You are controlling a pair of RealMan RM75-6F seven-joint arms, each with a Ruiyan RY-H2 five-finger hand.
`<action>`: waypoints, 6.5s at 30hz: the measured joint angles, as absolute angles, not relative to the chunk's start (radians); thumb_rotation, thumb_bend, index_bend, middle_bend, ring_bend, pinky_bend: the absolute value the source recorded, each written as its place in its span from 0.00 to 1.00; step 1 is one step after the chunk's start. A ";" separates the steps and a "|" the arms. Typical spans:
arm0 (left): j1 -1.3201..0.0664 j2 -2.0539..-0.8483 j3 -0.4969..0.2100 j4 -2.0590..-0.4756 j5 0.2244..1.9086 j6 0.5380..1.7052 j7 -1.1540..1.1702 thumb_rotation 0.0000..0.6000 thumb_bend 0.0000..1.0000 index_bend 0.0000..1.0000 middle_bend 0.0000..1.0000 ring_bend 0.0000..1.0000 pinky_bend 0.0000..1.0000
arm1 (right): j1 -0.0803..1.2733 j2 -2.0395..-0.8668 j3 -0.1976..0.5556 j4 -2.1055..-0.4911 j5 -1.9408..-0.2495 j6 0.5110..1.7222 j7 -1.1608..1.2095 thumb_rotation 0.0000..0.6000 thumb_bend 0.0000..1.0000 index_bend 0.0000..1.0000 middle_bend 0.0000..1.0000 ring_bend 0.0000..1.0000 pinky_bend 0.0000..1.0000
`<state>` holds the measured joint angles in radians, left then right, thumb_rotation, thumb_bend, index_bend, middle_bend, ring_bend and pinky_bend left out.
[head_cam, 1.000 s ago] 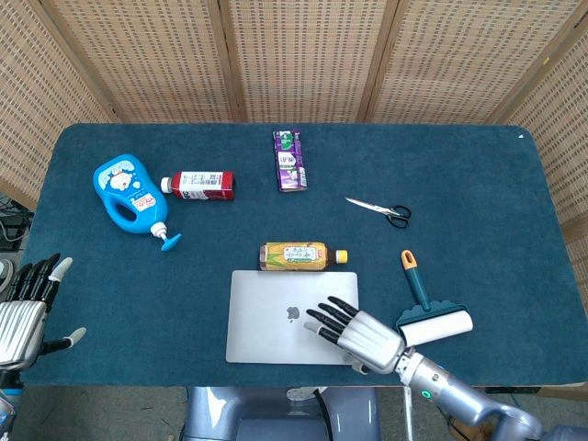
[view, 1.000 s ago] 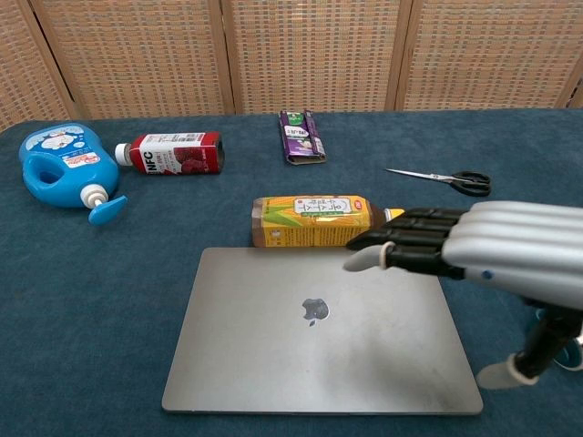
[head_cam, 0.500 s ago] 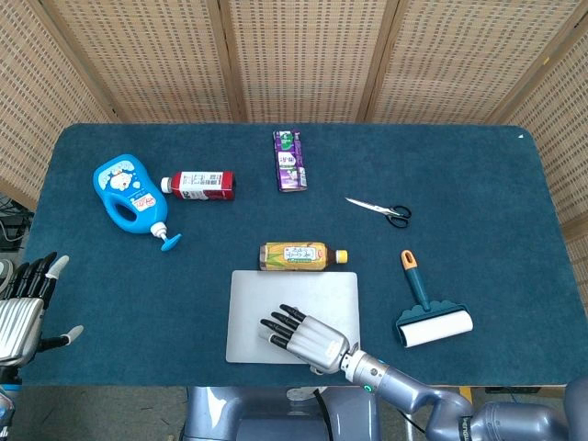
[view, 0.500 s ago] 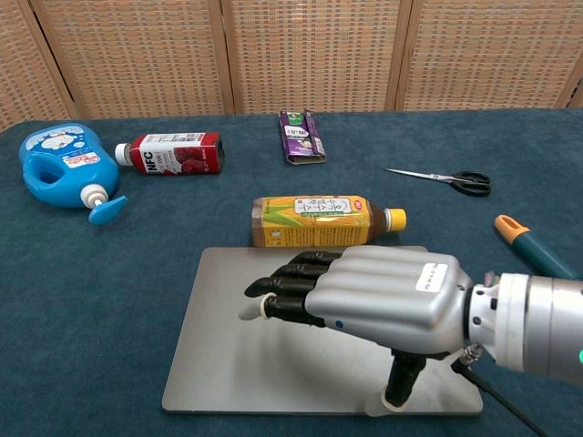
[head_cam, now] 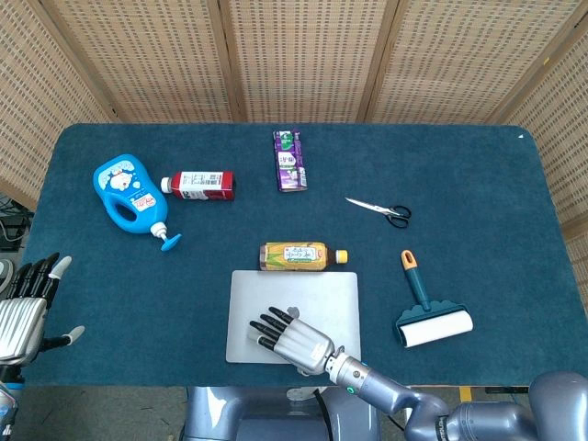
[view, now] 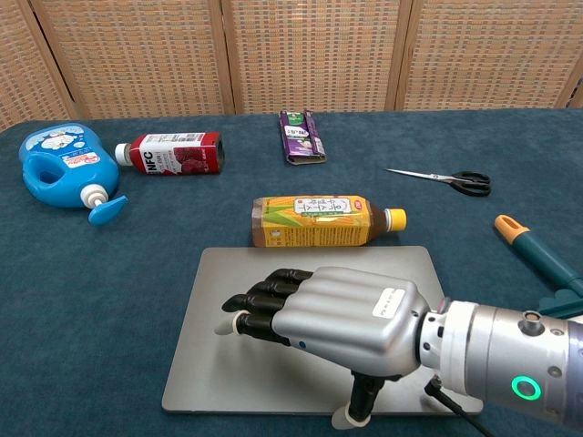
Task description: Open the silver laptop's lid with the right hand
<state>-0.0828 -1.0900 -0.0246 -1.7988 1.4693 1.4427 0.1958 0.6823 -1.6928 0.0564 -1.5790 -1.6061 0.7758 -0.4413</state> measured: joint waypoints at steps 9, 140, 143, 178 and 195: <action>-0.086 -1.086 -0.025 -1.799 1.466 1.442 0.186 1.00 0.00 0.00 0.00 0.00 0.00 | 0.684 -1.747 0.049 -1.551 -1.564 0.810 -0.504 1.00 0.27 0.05 0.00 0.00 0.00; -0.606 -1.820 0.121 -0.949 1.822 1.194 -0.165 1.00 0.80 0.57 0.32 0.39 0.42 | 0.656 -1.665 0.139 -1.418 -1.628 1.229 -0.586 1.00 0.73 0.08 0.10 0.01 0.10; -0.606 -1.822 0.126 -0.948 1.815 1.192 -0.161 1.00 0.80 0.57 0.32 0.39 0.42 | 0.652 -1.646 0.153 -1.416 -1.610 1.232 -0.583 1.00 0.72 0.08 0.10 0.01 0.10; -0.611 -1.839 0.146 -0.932 1.783 1.195 -0.151 1.00 0.80 0.56 0.32 0.39 0.42 | 0.722 -1.582 0.305 -1.427 -1.370 1.171 -0.587 1.00 0.69 0.09 0.10 0.01 0.10; -0.608 -1.833 0.142 -0.935 1.775 1.219 -0.171 1.00 0.79 0.54 0.29 0.39 0.40 | 0.748 -1.594 0.324 -1.428 -1.286 1.177 -0.629 1.00 0.68 0.09 0.10 0.01 0.10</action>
